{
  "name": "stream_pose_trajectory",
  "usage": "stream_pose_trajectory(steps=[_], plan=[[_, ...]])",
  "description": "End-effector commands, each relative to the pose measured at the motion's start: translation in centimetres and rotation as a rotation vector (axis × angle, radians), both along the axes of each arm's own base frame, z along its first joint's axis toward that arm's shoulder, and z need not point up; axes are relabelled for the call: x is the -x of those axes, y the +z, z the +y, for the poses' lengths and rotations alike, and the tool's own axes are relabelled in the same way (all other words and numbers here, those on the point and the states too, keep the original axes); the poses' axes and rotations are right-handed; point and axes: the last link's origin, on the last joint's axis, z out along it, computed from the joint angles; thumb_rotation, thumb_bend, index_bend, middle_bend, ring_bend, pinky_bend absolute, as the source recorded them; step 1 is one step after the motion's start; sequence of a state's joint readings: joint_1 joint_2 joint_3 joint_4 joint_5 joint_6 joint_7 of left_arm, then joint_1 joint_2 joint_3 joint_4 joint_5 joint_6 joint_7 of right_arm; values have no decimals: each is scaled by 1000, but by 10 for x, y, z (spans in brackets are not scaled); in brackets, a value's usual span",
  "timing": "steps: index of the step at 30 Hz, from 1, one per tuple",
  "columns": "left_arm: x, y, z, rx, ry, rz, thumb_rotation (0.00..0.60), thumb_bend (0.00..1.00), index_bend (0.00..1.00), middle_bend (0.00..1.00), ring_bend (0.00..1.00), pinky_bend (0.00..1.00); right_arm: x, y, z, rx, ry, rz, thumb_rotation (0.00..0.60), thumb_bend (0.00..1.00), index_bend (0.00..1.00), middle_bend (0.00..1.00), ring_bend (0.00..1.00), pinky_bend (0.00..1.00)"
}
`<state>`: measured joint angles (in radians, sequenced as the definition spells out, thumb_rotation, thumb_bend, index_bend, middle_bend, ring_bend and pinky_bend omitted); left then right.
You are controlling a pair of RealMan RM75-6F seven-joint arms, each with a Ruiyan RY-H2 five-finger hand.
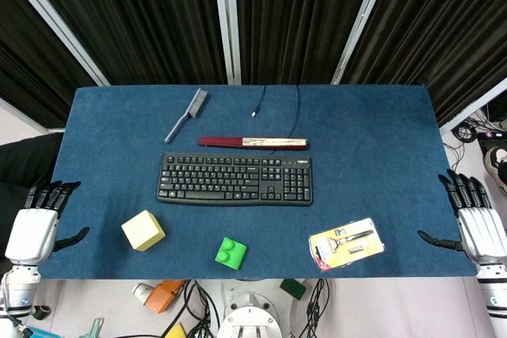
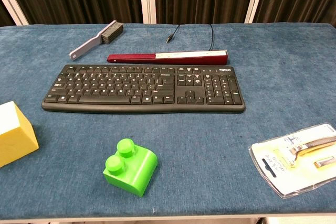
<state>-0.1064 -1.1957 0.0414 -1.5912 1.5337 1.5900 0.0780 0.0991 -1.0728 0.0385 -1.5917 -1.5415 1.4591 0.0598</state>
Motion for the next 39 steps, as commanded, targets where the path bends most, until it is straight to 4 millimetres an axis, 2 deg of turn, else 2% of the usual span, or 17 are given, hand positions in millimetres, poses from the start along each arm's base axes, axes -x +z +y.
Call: stream_pose_trajectory(steps=[1, 7, 10, 11, 13, 14, 17, 21, 24, 26, 29, 34, 39], plan=[[0, -1, 0, 6, 4, 2, 600, 158, 171, 205, 141, 0, -2, -2, -3, -8, 4, 4, 456, 33, 0, 0, 0, 0], [1, -1, 0, 9, 14, 4, 600, 159, 172, 205, 141, 0, -9, -8, -12, -37, 23, 16, 455, 33, 0, 0, 0, 0], [1, -1, 0, 6, 14, 3, 600, 159, 172, 205, 141, 0, -19, -14, -20, -72, 49, 5, 453, 48, 0, 0, 0, 3], [1, -1, 1, 5, 14, 2, 600, 159, 172, 206, 141, 0, -26, -17, -25, -94, 67, 6, 452, 63, 0, 3, 0, 18], [0, -1, 2, 5, 12, 2, 600, 159, 172, 205, 141, 0, -38, -22, -35, -125, 100, 17, 450, 150, 0, 75, 39, 139], [0, -2, 2, 8, 10, 2, 600, 159, 172, 205, 141, 0, -49, -27, -44, -147, 125, 30, 449, 187, 0, 118, 78, 196], [-1, -4, 4, 15, 5, 3, 600, 159, 172, 205, 141, 0, -79, -42, -66, -218, 188, 58, 454, 344, 0, 282, 308, 413], [-1, -4, 4, 14, 4, 8, 600, 159, 172, 205, 141, 0, -119, -68, -93, -329, 249, 78, 460, 582, 65, 585, 706, 725], [-1, -3, 4, 13, 5, 13, 600, 158, 171, 205, 141, 0, -143, -91, -111, -424, 267, 86, 454, 775, 134, 756, 891, 890], [-1, -3, 5, 15, 5, 17, 600, 158, 171, 205, 141, 0, -157, -109, -123, -483, 274, 103, 443, 887, 161, 819, 964, 961], [-2, -3, 6, 18, 1, 24, 600, 159, 172, 205, 141, 0, -177, -133, -135, -549, 287, 122, 383, 995, 191, 880, 1000, 1000], [-2, -4, 7, 23, 1, 29, 600, 159, 172, 205, 141, 0, -202, -168, -145, -636, 299, 141, 311, 1000, 229, 927, 1000, 1000], [-1, -5, 8, 25, 8, 31, 600, 159, 171, 205, 140, 0, -219, -198, -151, -696, 298, 181, 303, 1000, 230, 932, 1000, 1000]])
